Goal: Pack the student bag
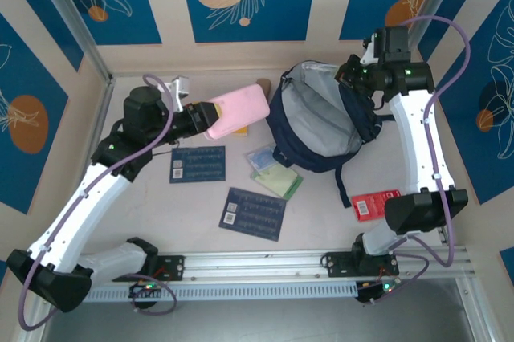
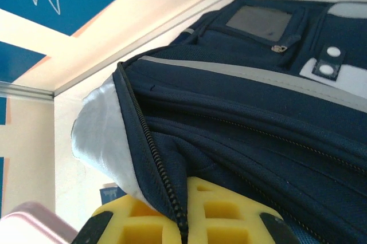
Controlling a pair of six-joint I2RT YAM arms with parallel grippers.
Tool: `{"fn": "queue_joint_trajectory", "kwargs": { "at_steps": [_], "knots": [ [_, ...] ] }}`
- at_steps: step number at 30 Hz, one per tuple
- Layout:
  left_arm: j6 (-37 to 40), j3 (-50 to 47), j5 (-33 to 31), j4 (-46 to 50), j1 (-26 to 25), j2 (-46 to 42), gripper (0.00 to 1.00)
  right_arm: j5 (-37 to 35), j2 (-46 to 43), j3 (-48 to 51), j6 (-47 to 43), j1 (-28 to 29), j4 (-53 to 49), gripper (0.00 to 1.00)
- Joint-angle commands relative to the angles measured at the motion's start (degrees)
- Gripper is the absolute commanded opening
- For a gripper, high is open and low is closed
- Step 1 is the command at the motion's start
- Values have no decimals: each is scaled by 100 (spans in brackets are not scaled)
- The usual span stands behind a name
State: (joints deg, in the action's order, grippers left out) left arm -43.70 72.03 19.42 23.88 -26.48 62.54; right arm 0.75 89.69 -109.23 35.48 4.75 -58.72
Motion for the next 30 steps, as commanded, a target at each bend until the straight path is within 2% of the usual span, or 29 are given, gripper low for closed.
{"fn": "queue_joint_trajectory", "kwargs": {
  "at_steps": [1, 6, 11, 17, 23, 30],
  "knots": [
    [163, 342, -80, 22, 57, -47, 22, -467, 21, -756, 525, 209, 15, 0],
    [-146, 450, 328, -308, 47, 274, 22, -1241, 364, -1616, 851, 577, -724, 0],
    [-650, 647, 745, -758, -127, 798, 22, -1602, 278, -1432, 1227, 1092, -597, 0],
    [-689, 908, 412, -803, -672, 1518, 22, -1442, 190, -942, 1607, 1326, -175, 0],
    [-719, 1439, 83, -791, -1145, 2712, 19, -1251, 128, -764, 2095, 1309, 8, 0],
    [-1091, 2384, -220, -1039, -1337, 4216, 17, -952, -2, -613, 2615, 1151, 299, 0]
  ]
}}
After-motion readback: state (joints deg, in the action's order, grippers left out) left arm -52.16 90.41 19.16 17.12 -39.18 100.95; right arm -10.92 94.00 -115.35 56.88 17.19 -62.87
